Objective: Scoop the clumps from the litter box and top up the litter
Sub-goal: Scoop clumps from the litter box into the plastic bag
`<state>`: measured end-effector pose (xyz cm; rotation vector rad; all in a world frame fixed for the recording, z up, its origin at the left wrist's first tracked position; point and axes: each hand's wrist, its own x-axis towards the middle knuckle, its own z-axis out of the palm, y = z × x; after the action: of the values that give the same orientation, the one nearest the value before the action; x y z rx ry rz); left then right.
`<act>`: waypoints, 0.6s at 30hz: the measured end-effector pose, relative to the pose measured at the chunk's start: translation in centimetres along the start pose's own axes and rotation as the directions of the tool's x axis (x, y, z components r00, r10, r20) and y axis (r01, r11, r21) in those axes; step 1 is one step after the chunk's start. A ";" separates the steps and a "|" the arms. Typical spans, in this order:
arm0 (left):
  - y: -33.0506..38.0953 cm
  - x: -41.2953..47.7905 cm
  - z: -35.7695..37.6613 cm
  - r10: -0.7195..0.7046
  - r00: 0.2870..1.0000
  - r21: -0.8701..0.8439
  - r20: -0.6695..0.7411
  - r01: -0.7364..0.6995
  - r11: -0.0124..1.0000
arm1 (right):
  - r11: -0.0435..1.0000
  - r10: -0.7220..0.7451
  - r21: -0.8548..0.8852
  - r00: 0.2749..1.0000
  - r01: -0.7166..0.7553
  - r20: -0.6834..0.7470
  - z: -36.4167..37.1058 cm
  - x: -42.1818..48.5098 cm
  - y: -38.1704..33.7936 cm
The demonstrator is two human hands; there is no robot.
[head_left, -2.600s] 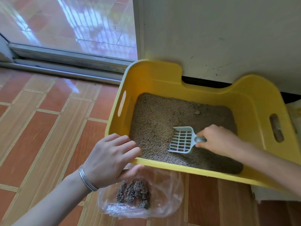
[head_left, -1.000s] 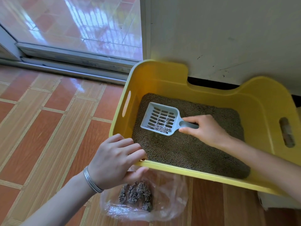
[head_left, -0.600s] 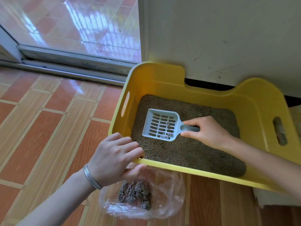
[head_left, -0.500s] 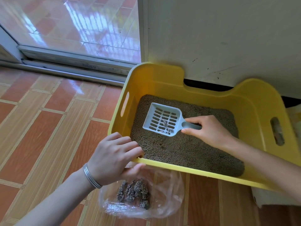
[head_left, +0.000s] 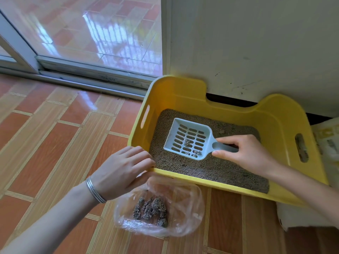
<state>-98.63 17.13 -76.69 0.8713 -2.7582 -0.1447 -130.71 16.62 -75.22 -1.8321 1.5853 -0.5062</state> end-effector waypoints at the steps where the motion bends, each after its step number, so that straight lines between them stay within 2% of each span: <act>1: 0.0 -0.5 -0.4 -0.007 1.000 0.003 -0.025 0.007 1.000 | 1.000 -0.002 0.005 1.000 0.002 -0.003 -0.2 -0.3 -0.4; 6: 0.1 -3.4 -2.6 -0.064 0.993 0.059 -0.104 0.070 0.996 | 0.998 -0.054 0.045 0.999 0.054 0.007 -1.3 -2.3 -3.0; 10: 1.1 -6.2 -2.5 -0.075 0.997 0.036 0.007 0.075 0.997 | 0.986 -0.166 0.037 0.982 0.163 0.087 -0.7 -4.5 -5.4; 14: 2.3 -9.1 -0.4 -0.072 0.991 -0.010 0.108 0.074 0.997 | 0.964 -0.232 -0.099 0.964 0.245 0.127 1.0 -6.8 -6.3; 18: 3.3 -11.1 1.6 -0.069 0.981 -0.057 0.180 0.081 0.995 | 0.930 -0.239 -0.242 0.954 0.278 0.179 3.0 -8.4 -6.3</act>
<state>-92.06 26.25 -79.96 0.9910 -2.8664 -0.3392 -125.84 25.77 -71.95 -2.2445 1.3706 -0.2735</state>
